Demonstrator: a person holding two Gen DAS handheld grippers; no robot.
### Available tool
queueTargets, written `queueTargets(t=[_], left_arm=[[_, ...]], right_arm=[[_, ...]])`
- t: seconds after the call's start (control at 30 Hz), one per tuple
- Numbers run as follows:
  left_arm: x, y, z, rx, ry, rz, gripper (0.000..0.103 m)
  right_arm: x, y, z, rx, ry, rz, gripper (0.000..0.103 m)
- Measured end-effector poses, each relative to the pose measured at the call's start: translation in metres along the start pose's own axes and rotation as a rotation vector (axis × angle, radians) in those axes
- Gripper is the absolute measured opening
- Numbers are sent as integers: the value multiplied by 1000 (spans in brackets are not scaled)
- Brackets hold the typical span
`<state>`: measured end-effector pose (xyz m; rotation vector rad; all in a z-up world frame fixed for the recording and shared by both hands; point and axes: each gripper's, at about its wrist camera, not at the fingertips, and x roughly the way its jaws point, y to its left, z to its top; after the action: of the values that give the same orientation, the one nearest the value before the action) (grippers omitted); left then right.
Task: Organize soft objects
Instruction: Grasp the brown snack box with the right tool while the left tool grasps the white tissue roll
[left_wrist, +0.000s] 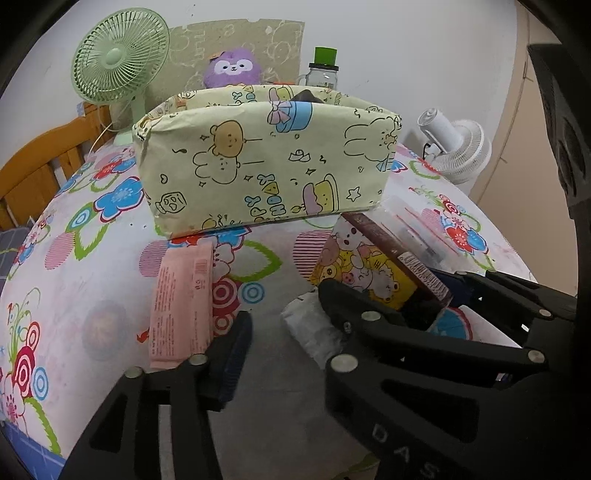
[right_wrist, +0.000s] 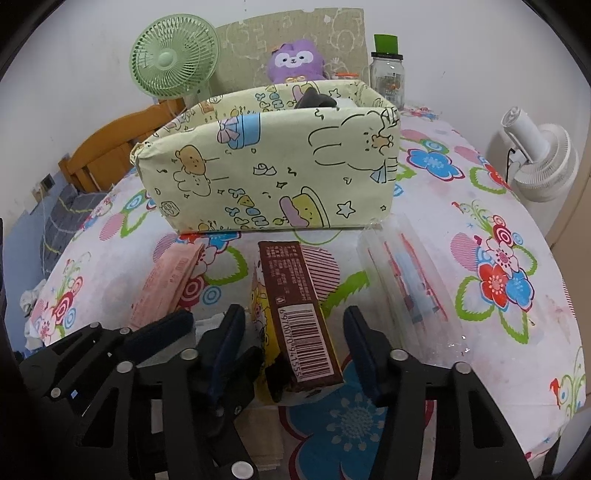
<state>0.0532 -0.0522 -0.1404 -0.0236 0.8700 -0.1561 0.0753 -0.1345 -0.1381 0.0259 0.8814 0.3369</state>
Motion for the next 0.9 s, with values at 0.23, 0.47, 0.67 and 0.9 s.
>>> queueTargets(t=[0.23, 0.47, 0.67, 0.9], left_arm=[[2, 2, -1, -2, 2, -18, 68], [3, -1, 0, 16, -14, -5, 40], [2, -4, 0, 24, -26, 1, 32], [-1, -4, 4, 19, -37, 14, 22]], right_arm=[[5, 0, 1, 3, 7, 9, 29], [0, -10, 5, 23, -20, -52, 22], [-2, -9, 5, 20, -21, -51, 22], [-5, -7, 5, 21, -29, -48, 22]])
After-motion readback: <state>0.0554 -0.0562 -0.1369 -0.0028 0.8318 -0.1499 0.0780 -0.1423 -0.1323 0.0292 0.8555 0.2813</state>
